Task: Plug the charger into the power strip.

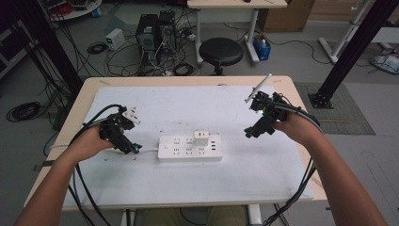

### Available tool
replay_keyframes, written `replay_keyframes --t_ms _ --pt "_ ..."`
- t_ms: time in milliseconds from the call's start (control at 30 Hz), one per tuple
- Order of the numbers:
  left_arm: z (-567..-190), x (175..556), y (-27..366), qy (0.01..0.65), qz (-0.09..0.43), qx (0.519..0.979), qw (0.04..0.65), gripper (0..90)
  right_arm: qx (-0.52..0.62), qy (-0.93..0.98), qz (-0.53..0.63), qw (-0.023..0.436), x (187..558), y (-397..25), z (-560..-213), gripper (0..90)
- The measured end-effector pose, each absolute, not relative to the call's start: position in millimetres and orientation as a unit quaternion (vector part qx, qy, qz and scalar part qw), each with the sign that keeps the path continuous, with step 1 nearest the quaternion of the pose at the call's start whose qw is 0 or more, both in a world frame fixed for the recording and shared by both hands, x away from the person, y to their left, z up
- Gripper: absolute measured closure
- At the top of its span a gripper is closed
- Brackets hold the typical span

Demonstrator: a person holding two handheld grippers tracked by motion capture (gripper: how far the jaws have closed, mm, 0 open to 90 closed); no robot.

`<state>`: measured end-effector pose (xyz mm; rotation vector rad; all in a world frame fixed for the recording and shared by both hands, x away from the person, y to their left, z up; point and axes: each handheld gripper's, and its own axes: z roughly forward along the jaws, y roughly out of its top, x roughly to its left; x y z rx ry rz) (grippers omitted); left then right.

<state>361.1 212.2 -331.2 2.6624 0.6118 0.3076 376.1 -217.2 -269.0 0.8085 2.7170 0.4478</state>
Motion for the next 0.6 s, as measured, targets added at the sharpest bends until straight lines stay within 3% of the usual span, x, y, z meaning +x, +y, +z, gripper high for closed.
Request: replay_keyframes --t_ms 600 --pt "-330.8 358.7 216.1 0.226 0.122 0.948 0.190 18.0 0.259 0.948 0.157 0.098 358.8 -232.7 -289.8 0.9"
